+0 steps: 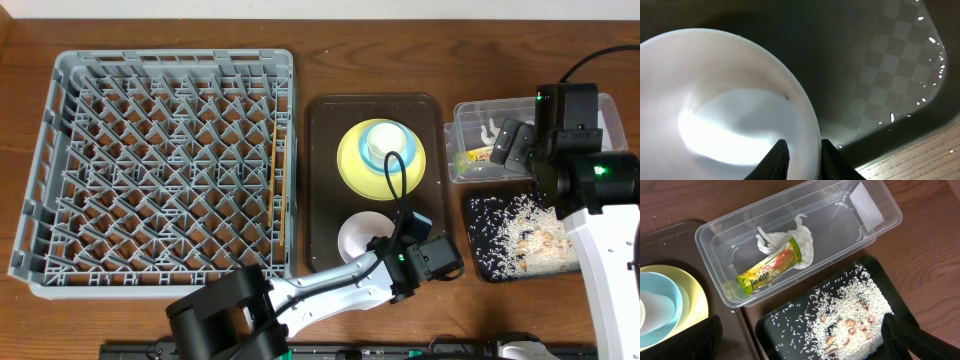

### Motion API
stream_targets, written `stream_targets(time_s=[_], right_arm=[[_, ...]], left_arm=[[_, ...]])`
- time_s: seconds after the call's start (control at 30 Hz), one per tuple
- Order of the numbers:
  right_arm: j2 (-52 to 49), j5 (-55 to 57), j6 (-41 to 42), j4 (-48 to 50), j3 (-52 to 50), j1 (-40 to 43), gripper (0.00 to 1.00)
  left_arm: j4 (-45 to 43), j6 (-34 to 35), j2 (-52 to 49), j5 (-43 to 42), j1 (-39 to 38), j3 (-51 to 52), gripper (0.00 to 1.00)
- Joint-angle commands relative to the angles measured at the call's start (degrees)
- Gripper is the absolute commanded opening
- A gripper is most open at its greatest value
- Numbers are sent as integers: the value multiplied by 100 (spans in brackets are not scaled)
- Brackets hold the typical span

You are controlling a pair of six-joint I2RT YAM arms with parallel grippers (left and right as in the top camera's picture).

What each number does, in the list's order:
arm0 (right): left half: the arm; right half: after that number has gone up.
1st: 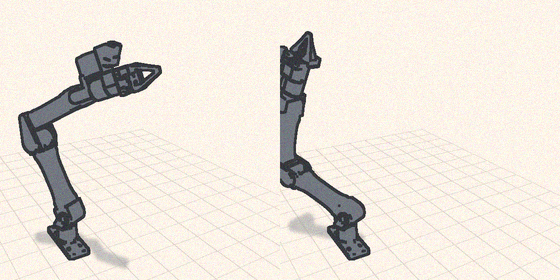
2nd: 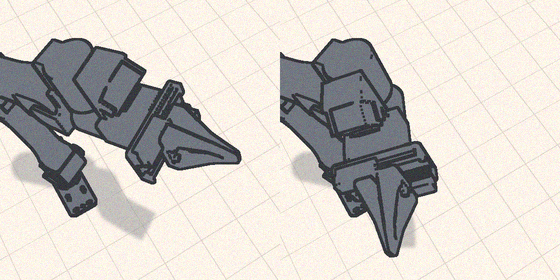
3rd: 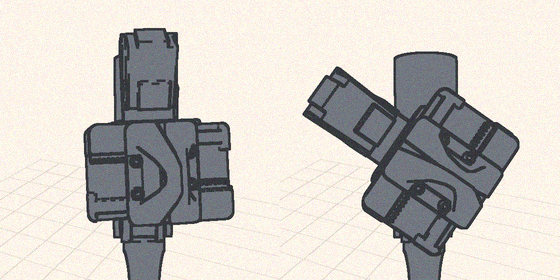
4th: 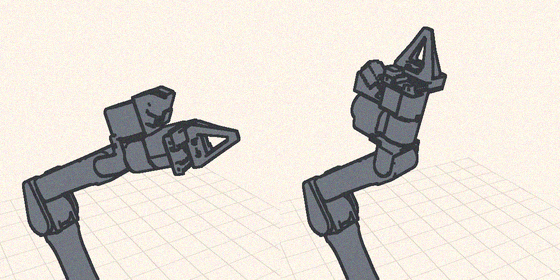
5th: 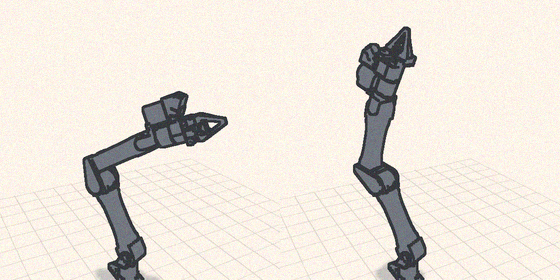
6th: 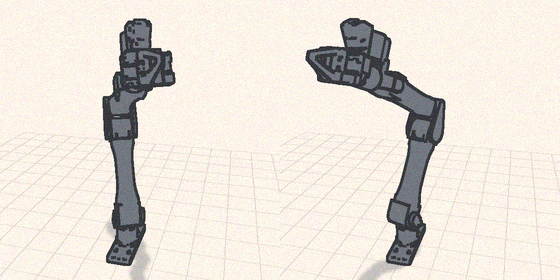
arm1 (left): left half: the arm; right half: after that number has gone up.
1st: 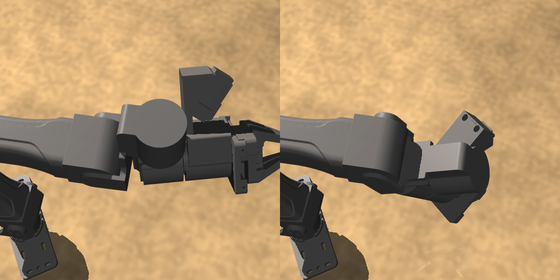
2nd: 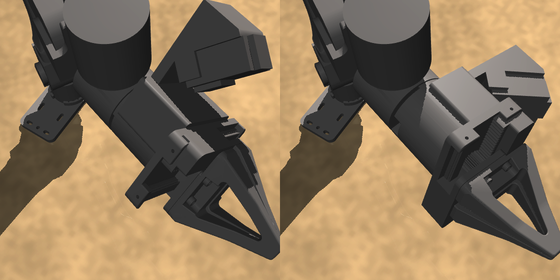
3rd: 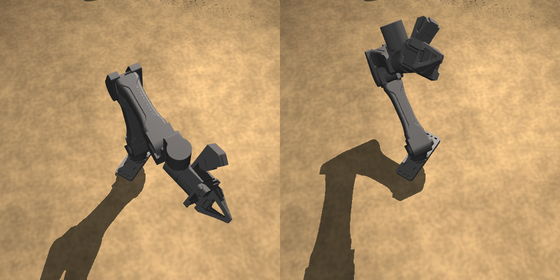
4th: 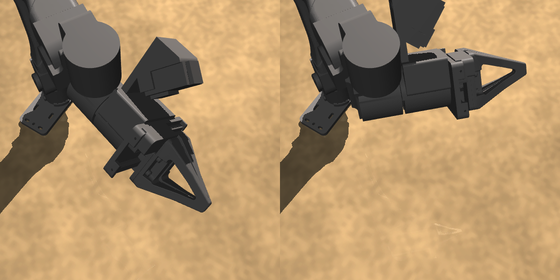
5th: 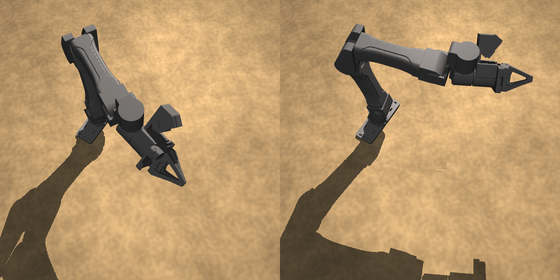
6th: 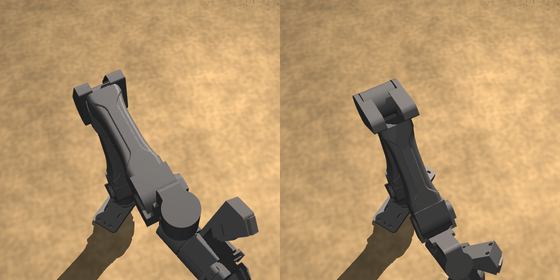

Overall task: Sort waste into correct bins and load items into the dishwasher rack
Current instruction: 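Lower the left gripper and grip the white bowl rim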

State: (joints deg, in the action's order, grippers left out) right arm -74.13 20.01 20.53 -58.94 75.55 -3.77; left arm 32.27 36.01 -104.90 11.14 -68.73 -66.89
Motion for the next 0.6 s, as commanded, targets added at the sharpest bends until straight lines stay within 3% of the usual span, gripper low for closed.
stream_targets(time_s=[0.0, 0.4, 0.57], right_arm=[[28, 94, -42, -11, 9, 4, 99], [28, 94, -44, -11, 9, 7, 99], [28, 94, -44, -11, 9, 4, 99]], left_arm=[[15, -15, -68, 133, 13, 68, 25], [13, -15, -186, 133, 13, 68, 25], [-24, -17, -205, 138, 13, 66, 19]])
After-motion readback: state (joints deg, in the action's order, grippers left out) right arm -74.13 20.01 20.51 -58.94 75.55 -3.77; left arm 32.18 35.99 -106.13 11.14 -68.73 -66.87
